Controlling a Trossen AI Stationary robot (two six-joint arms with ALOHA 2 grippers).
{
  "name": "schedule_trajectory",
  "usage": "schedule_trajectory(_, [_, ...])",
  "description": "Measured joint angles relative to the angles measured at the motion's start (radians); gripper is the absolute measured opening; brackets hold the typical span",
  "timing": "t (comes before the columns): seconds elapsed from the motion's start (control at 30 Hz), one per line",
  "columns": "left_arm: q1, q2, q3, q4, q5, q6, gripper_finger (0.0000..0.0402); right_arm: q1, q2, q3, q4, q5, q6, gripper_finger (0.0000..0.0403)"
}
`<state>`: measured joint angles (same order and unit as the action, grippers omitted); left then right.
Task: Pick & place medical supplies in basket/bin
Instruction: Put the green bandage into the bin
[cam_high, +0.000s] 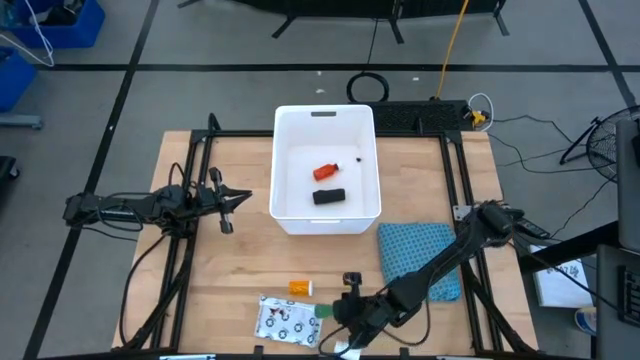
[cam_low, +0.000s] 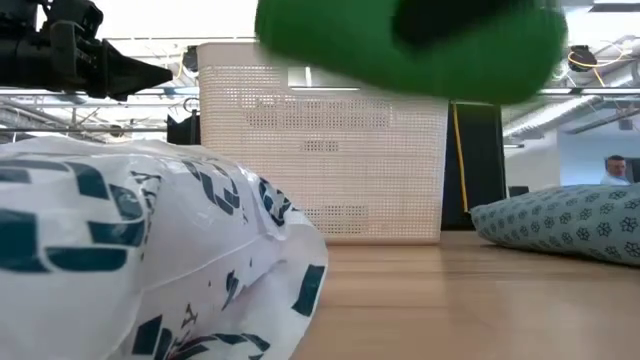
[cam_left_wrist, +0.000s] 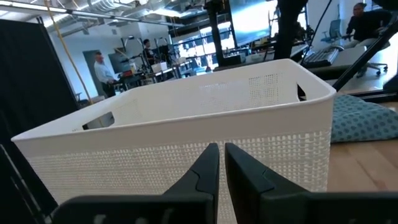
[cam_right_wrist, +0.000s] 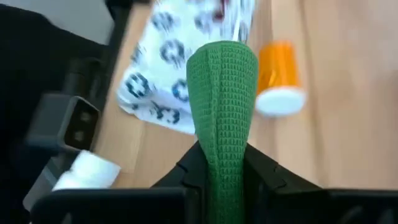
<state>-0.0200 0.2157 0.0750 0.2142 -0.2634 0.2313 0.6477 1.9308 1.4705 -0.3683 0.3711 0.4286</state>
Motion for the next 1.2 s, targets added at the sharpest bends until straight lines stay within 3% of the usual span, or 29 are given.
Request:
schedule_trajectory(0.2, [0.0, 0.0, 0.0, -0.001, 0.0, 0.002, 0.0031, -0.04, -0.23, -0.143, 0.217, -0.01, -0.279, 0.0064])
schedule_trajectory(0.37, [0.0, 0.0, 0.0, 0.0, 0.0, 0.002, 0.0031, -0.094, -0.51, -0.432, 0.514, -0.275, -0.4, 0.0063])
schedule_trajectory(0.47, [0.0, 0.0, 0.0, 0.0, 0.0, 0.002, 0.0031, -0.129, -0.693, -0.631, 0.692, -0.368, -0.426, 0.0052])
schedule_trajectory(0.7, [0.0, 0.0, 0.0, -0.007, 0.0, -0.005, 0.0031, -0.226, -1.101, -1.023, 0.832, -0.372, -0.433, 0.005])
schedule_trajectory(0.83, [0.0, 0.0, 0.0, -0.006, 0.0, 0.002, 0.0031, -0.258, -1.255, -1.177, 0.906, -0.369, -0.431, 0.0049])
schedule_trajectory(1.03, [0.0, 0.0, 0.0, 0.014, -0.004, 0.056, 0.0031, -0.281, -1.298, -1.247, 0.975, -0.267, -0.43, 0.0047])
schedule_trajectory(1.2, [0.0, 0.0, 0.0, 0.015, -0.008, 0.063, 0.0031, -0.321, -1.237, -1.084, 0.912, -0.267, -0.443, 0.0047])
